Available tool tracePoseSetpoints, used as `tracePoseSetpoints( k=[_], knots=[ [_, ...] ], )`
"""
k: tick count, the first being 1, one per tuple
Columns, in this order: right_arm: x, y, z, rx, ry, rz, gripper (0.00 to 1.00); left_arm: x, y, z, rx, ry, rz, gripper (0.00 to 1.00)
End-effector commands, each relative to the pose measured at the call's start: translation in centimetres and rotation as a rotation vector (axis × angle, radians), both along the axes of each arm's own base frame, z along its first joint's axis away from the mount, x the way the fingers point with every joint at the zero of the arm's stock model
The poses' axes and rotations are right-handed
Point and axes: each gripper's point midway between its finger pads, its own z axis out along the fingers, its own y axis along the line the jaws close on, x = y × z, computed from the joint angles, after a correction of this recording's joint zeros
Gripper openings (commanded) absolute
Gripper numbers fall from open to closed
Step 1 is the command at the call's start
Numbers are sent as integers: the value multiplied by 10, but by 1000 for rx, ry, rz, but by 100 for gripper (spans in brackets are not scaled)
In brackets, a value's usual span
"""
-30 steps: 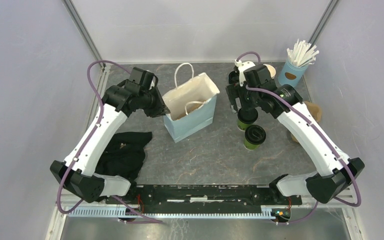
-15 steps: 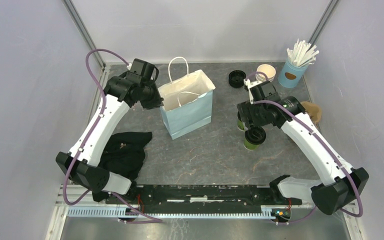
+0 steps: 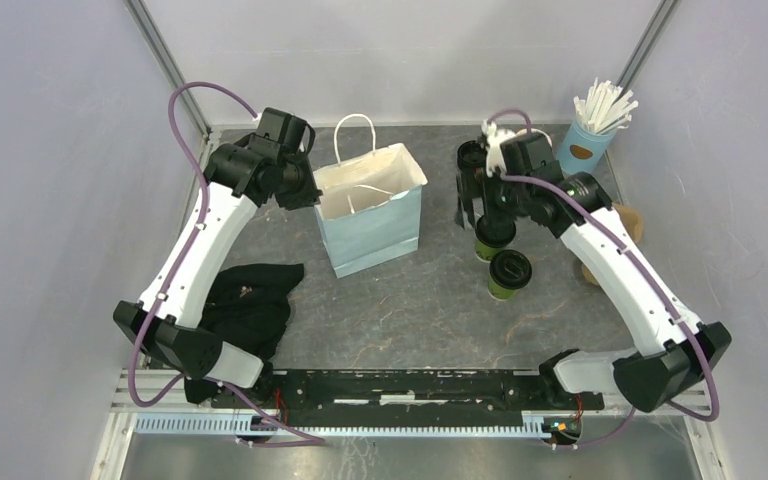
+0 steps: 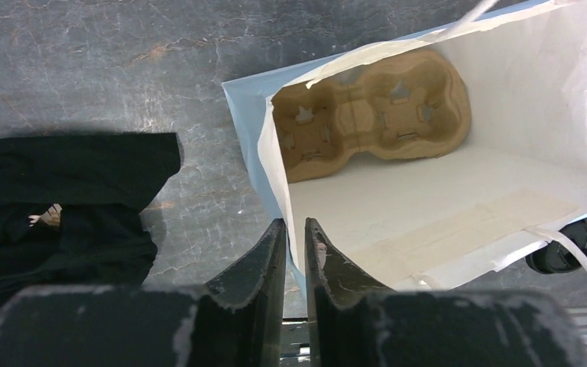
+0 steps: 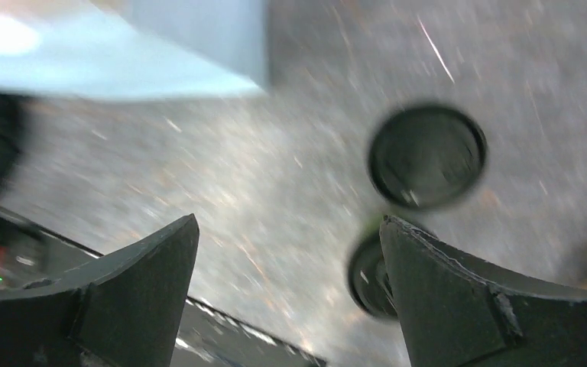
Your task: Pack the takeout coffee
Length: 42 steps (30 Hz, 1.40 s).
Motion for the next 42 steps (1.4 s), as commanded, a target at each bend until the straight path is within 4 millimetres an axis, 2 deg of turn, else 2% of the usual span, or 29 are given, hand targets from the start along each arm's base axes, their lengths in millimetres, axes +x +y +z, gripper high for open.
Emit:
tracePoseSetpoints(
  k=[1, 3, 6, 9, 14, 18, 22, 24, 26, 29, 30, 33, 34, 37, 40, 41, 42],
  knots=[
    [59, 73, 84, 400, -208, 19, 93, 0, 10, -2, 62, -9, -20, 23],
    [82, 94, 101, 483, -246, 18, 89, 3, 14, -3, 82, -17, -17, 25],
    [112, 112, 113, 503, -277, 15, 86, 6, 16, -4, 104, -23, -16, 25],
    [134, 126, 105, 488, -264, 20, 83, 9, 15, -4, 100, -29, -21, 22],
    [136, 147, 79, 440, -224, 42, 68, 14, 10, -2, 80, -50, -26, 13],
    [135, 145, 73, 375, -244, 20, 52, 18, 9, -1, 78, -55, -23, 4],
    [134, 138, 80, 334, -272, 15, 21, 19, 10, 7, 78, -78, -17, 2],
    [130, 138, 101, 343, -288, 16, 8, 20, 11, 17, 76, -97, -12, 2],
    [120, 136, 123, 341, -314, 11, 2, 19, 14, 29, 82, -114, -5, 2],
    [98, 132, 146, 387, -321, 1, 0, 17, 15, 44, 79, -137, -9, 2],
    [89, 131, 146, 406, -311, -7, 0, 17, 14, 52, 69, -145, -17, 2],
    [69, 130, 143, 455, -282, -31, 0, 11, 11, 55, 55, -127, -34, 2],
    [60, 132, 136, 467, -252, -38, 0, 10, 10, 53, 50, -122, -44, 2],
    [34, 129, 125, 509, -216, -106, 0, 11, 4, 43, 49, -102, -91, 2],
    [21, 124, 111, 531, -214, -135, 0, 15, 6, 31, 90, -75, -103, 2],
    [19, 119, 101, 511, -208, -151, 4, 16, 9, 27, 110, -69, -103, 2],
    [18, 112, 89, 481, -197, -172, 12, 18, 11, 23, 130, -68, -101, 2]
  ],
)
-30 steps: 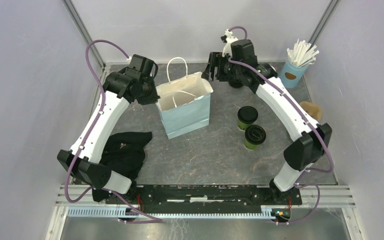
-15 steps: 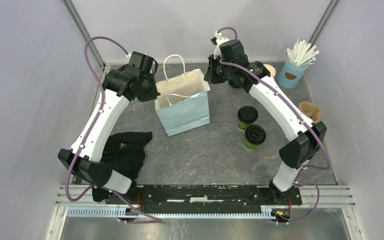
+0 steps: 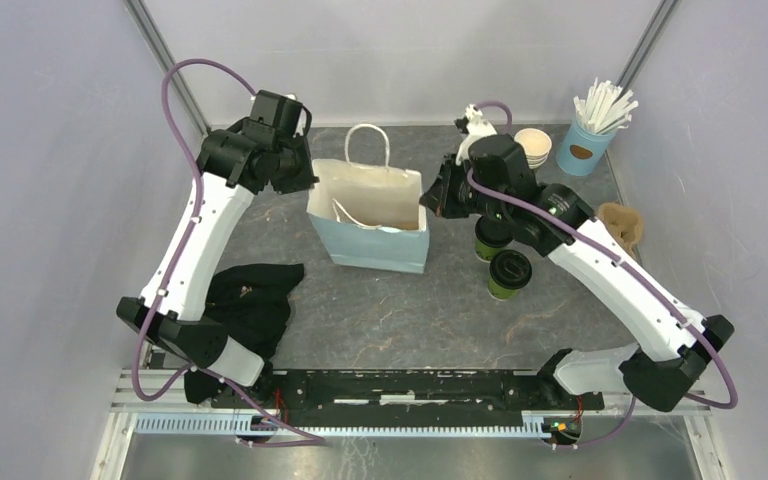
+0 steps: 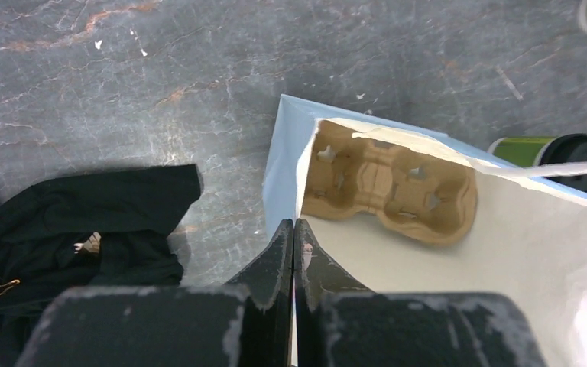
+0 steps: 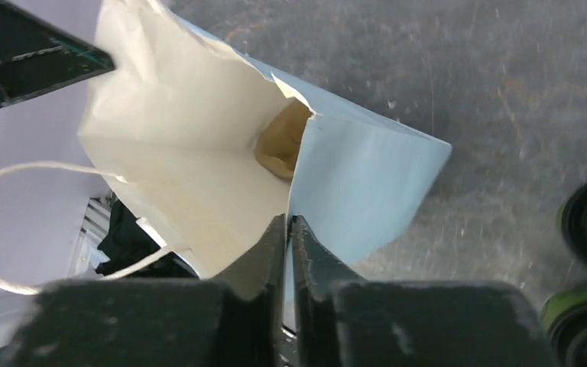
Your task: Pack the takeout coffee
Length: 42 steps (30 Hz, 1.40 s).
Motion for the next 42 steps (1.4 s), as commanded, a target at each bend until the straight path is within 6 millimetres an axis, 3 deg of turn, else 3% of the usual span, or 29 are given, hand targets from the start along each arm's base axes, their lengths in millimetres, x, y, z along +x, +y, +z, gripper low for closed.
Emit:
tracePoseSetpoints(
  k=[1, 3, 7, 9, 13, 16, 19, 23, 34, 42],
  knots=[
    [0, -20, -28, -9, 46, -140, 22, 7, 8, -18, 94, 14, -48, 4],
    [-6, -30, -34, -54, 31, -128, 38, 7, 7, -20, 98, 7, -70, 16],
    [-15, -58, -24, -216, -29, -99, 69, 1, 6, -17, 86, -7, -91, 39],
    [-19, -80, -24, -348, -18, -99, 76, -2, 7, -16, 77, -18, -84, 52],
    [-32, -140, -59, -619, 81, -131, 88, -7, 18, -17, 105, -28, -50, 60],
    [-42, -178, -95, -689, 209, -143, 98, -8, 24, -13, 127, -26, -19, 63],
    [-55, -196, -134, -683, 343, -125, 98, -7, 26, -7, 122, -42, -5, 65],
    [-55, -191, -158, -629, 407, -94, 98, -6, 29, -4, 134, -57, 6, 68],
    [-39, -194, -191, -638, 448, -106, 94, -8, 30, -6, 138, -52, 0, 70],
    [-39, -197, -198, -650, 448, -117, 89, -10, 28, -7, 135, -51, -15, 71]
  ],
)
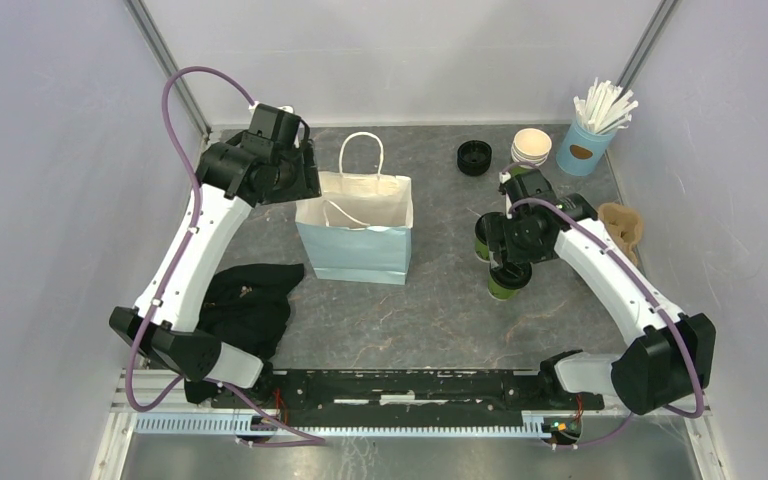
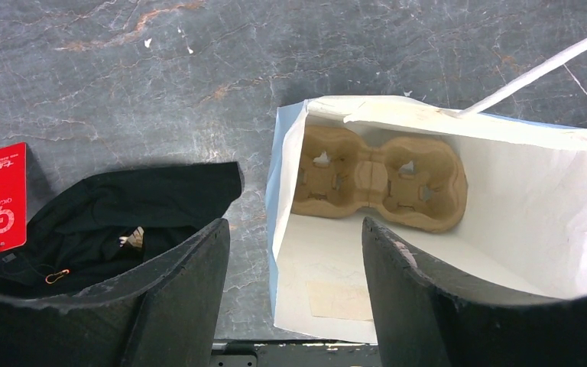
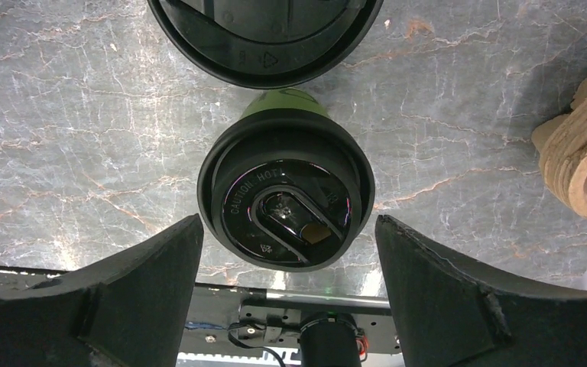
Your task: Pack the takeout coffee
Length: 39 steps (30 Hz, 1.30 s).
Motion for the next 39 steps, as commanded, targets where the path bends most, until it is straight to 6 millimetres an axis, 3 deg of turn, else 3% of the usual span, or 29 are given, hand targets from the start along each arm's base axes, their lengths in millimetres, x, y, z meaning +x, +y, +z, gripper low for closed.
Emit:
tracePoseSetpoints(
  k=[1, 11, 23, 29, 33, 39],
  knots=[
    [3, -3, -3, -7, -31, 3, 88, -2, 7, 17, 18, -60, -19, 71],
    [2, -3, -7, -11, -23, 19, 75, -4, 5, 16, 2, -56, -21, 71],
    [0, -6, -13, -30, -21, 39, 78, -10, 9, 17, 1, -61, -6, 71],
    [1, -5, -10, -21, -27, 50, 73, -10, 13, 22, 16, -64, 7, 72],
    [1, -3, 4, -6, -49, 59, 66, -10, 15, 26, 19, -62, 23, 74],
    [2, 9, 56, 96, -226, 120, 58, -6, 20, 24, 20, -53, 51, 75]
  ],
)
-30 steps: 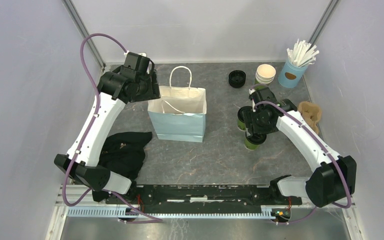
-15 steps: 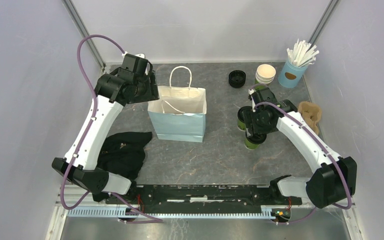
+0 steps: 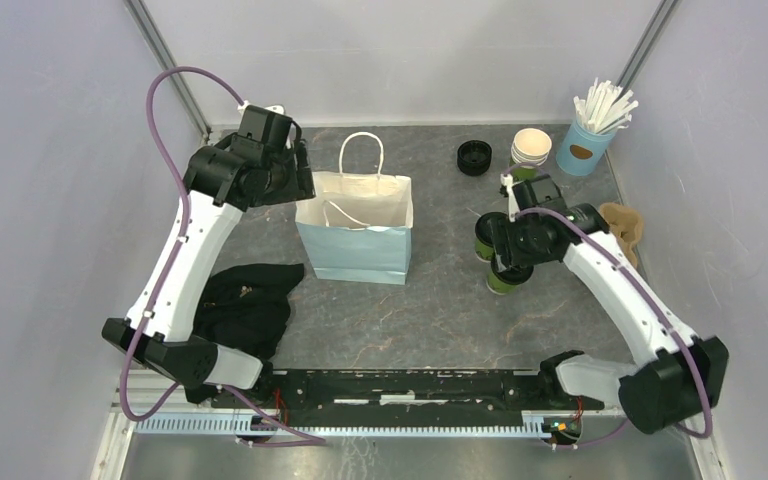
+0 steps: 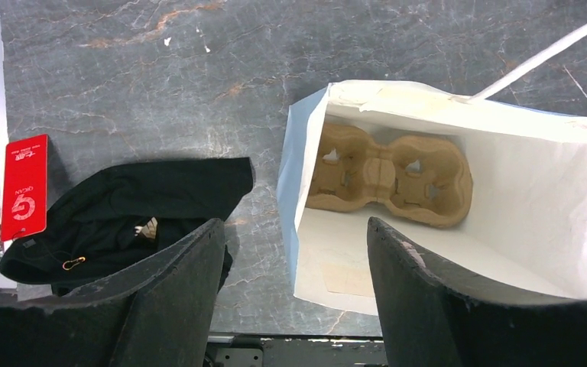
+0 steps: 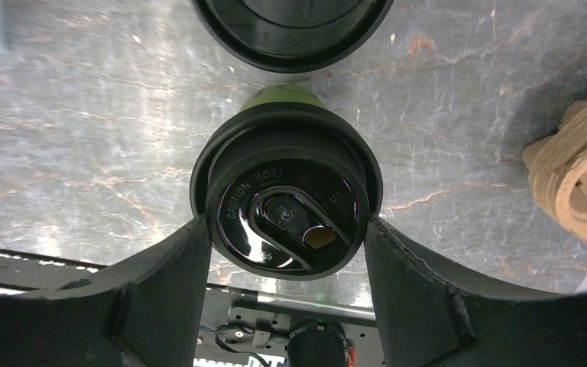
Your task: Pack the takeout coffee
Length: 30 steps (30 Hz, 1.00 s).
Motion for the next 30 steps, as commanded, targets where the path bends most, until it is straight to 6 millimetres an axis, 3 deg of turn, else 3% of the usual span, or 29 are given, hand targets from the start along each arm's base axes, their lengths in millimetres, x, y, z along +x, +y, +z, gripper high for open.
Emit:
tracePoseSetpoints(
  k=[1, 8, 15, 20, 26, 30],
  knots=[
    [9, 13, 63, 118, -225, 66, 57, 6, 9, 9, 11, -26, 33, 74],
    [5, 34, 149, 296, -546, 189, 54, 20, -1, -4, -1, 7, 1, 67],
    [19, 64, 236, 402, -853, 395, 49, 34, -8, -20, 5, 12, -23, 58],
    [21, 93, 267, 495, -889, 552, 47, 47, -11, -24, 10, -10, -21, 38],
    [14, 127, 306, 566, -983, 766, 46, 55, -14, -19, 1, -77, -45, 4],
    [4, 161, 310, 527, -966, 922, 45, 59, -17, -3, -12, -177, -89, 2]
  ],
)
